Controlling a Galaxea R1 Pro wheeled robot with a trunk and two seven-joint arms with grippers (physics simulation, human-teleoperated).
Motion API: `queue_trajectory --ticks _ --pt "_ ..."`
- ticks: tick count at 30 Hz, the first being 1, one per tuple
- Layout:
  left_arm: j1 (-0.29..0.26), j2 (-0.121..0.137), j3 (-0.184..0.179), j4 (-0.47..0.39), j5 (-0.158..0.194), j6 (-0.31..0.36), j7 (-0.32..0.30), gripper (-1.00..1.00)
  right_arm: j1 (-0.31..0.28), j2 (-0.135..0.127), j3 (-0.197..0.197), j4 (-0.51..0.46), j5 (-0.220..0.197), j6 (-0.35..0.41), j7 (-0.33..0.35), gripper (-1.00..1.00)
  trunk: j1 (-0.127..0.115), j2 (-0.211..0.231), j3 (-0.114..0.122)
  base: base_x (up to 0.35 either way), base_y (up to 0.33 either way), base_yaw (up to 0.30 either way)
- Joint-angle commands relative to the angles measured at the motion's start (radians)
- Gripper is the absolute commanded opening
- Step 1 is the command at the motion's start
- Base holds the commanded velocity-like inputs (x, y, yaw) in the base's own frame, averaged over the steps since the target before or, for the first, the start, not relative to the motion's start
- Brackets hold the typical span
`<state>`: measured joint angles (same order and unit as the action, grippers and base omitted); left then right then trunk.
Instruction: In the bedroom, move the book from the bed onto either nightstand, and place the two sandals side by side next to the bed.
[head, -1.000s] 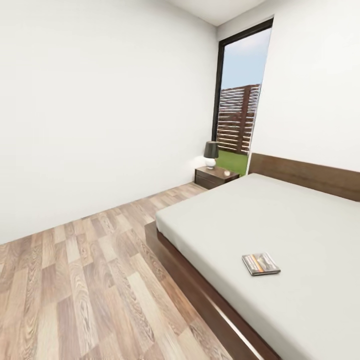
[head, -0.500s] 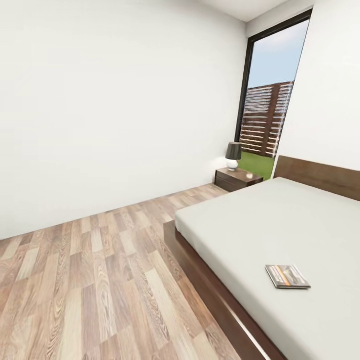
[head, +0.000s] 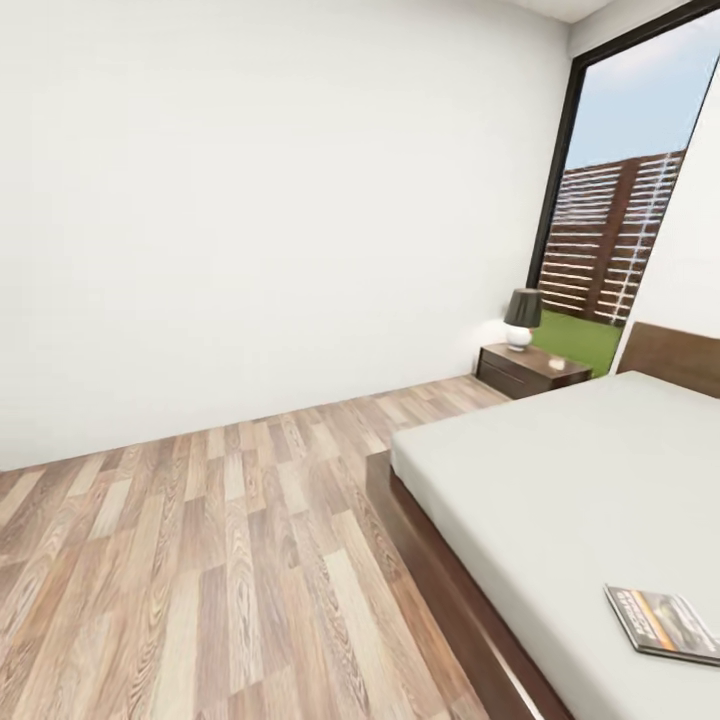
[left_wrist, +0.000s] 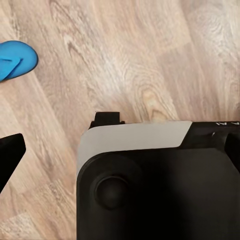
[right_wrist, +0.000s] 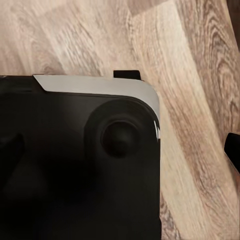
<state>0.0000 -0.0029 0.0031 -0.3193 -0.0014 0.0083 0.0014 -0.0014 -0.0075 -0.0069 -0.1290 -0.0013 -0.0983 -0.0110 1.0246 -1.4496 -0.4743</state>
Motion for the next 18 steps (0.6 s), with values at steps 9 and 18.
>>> queue_trajectory --ticks 9,18 --pt "0.0 0.0 0.001 -0.001 0.001 0.001 0.0 1.0 0.0 0.001 -0.001 0.0 0.0 -0.003 -0.001 1.0 0.0 0.0 -0.004 0.154 0.0 0.283" --pt "0.0 0.0 0.0 0.0 0.001 0.001 0.0 1.0 0.0 0.0 -0.001 0.0 0.0 -0.003 -0.001 1.0 0.0 0.0 -0.007 0.009 0.0 0.283"
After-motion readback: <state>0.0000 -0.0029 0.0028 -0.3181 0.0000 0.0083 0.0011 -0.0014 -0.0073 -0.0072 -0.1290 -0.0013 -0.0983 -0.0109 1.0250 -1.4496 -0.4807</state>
